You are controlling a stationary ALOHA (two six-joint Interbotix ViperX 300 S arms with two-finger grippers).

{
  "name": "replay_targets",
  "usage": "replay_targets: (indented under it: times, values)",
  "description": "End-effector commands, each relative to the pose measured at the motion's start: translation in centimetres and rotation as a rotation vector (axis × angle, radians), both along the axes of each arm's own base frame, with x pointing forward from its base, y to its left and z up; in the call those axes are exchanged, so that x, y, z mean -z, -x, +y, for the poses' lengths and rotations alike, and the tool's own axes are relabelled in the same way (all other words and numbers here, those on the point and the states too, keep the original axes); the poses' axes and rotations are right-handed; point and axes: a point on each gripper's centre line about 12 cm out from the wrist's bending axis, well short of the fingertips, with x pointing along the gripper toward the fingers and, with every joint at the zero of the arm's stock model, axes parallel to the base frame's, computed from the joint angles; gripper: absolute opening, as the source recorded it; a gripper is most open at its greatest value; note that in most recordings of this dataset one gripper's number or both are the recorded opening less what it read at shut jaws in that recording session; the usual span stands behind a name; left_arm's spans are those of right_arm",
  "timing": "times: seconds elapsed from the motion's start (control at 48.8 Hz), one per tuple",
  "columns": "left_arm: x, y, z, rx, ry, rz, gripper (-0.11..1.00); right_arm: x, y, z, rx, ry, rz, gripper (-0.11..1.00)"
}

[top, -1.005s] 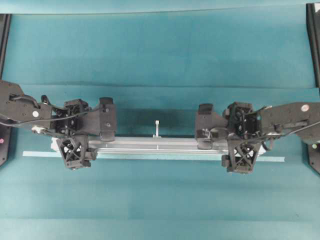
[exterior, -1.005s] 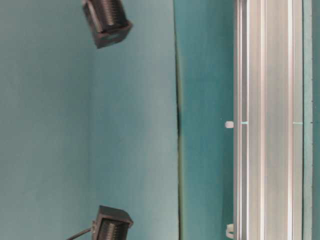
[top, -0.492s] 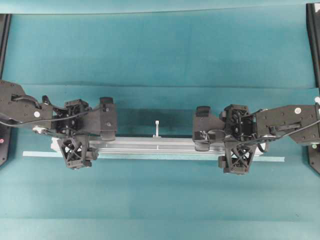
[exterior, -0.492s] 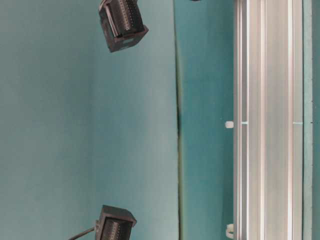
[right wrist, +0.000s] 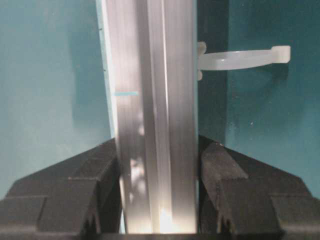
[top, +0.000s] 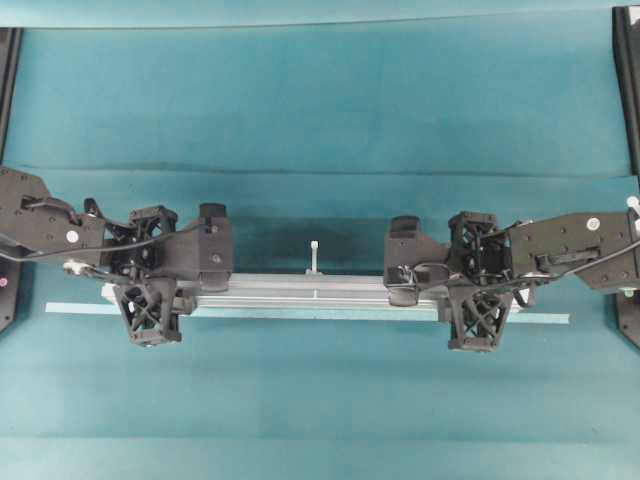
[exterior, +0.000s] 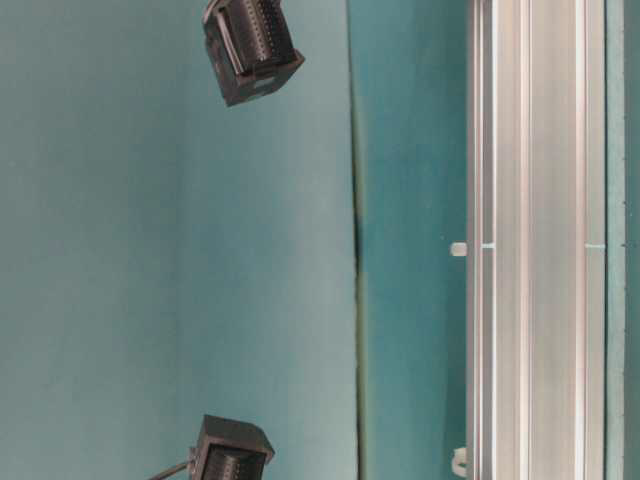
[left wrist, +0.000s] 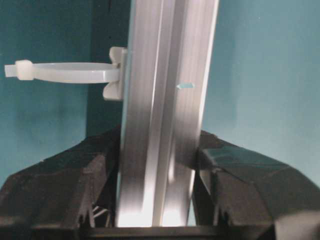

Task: Lift the large metal rail with both hands.
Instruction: 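Close both grippers on the silver rail near each end, then lift the rail with both grippers and raise it off the table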

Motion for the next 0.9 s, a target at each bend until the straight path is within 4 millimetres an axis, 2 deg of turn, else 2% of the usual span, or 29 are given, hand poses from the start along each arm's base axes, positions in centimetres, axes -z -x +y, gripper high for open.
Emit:
replay_targets:
  times: [0.0,0.308,0.451,0.656,0.882]
  values:
    - [-0.6,-0.3,0.1,-0.002,-0.001,-0.023,0.37,0.3,0.0,0.0,-0.005,0.0,0.011,0.38]
    - [-0.5,-0.2,0.1,0.003,-0.003,-0.02,0.37,0.3,-0.1,0.0,-0.006,0.001,0.009,0.38]
    - [-1.1,-0.4,0.1,0.002,-0.003,-0.037,0.37,-0.5,-0.5,0.0,0.0,-0.002,-0.005,0.38]
    - [-3.2,-0.4,0.1,-0.001,-0.004,-0.035,0.37,-3.3,-1.0,0.0,0.001,-0.003,-0.005,0.38]
    - [-6.8,0.1,0.1,-0.005,-0.005,-0.045,0.37,-7.3,-0.7,-0.3,0.013,-0.007,0.006,0.38]
